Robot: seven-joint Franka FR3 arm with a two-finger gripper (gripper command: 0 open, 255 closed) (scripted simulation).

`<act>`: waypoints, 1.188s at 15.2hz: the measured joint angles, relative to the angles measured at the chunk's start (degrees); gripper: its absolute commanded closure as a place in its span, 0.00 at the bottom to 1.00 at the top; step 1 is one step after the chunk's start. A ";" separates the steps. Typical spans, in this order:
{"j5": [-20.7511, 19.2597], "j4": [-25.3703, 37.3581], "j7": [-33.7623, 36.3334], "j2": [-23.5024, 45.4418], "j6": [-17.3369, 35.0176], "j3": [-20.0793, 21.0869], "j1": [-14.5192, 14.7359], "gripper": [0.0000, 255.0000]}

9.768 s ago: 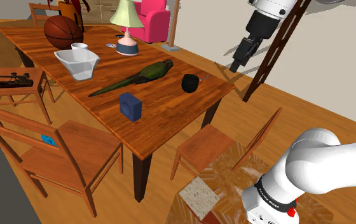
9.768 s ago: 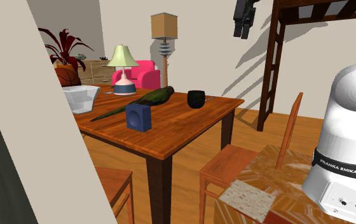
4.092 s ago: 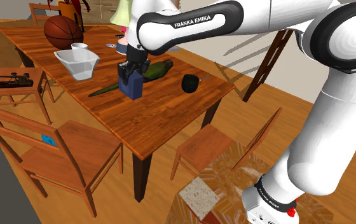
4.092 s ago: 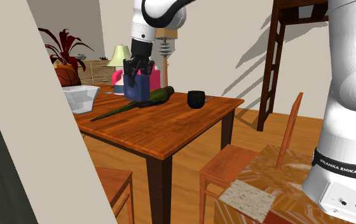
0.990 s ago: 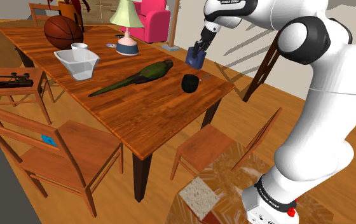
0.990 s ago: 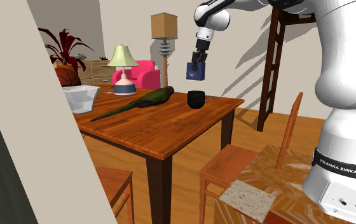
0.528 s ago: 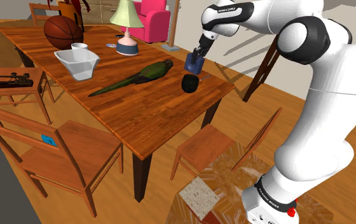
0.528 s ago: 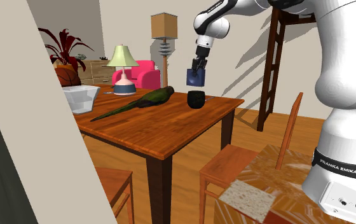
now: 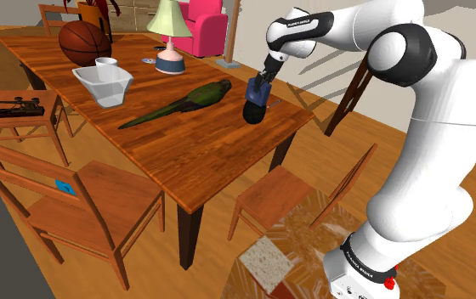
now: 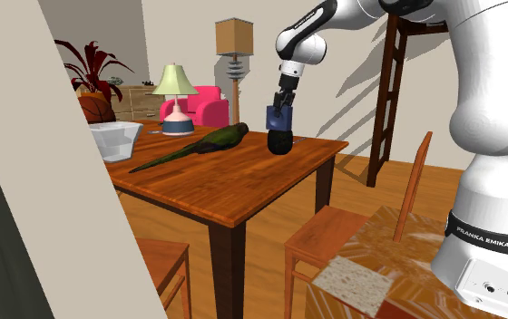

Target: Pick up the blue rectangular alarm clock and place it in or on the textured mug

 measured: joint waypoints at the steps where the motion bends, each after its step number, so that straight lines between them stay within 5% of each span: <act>1: 0.01 -0.04 -0.01 -0.02 0.07 0.00 0.00 1.00; 4: 0.01 -0.02 -0.01 0.01 0.10 0.01 0.00 1.00; 5: 0.01 -0.07 -0.01 -0.03 0.12 0.01 0.01 0.00; 18: -0.12 1.91 0.16 -3.27 -5.24 -0.20 -0.43 0.00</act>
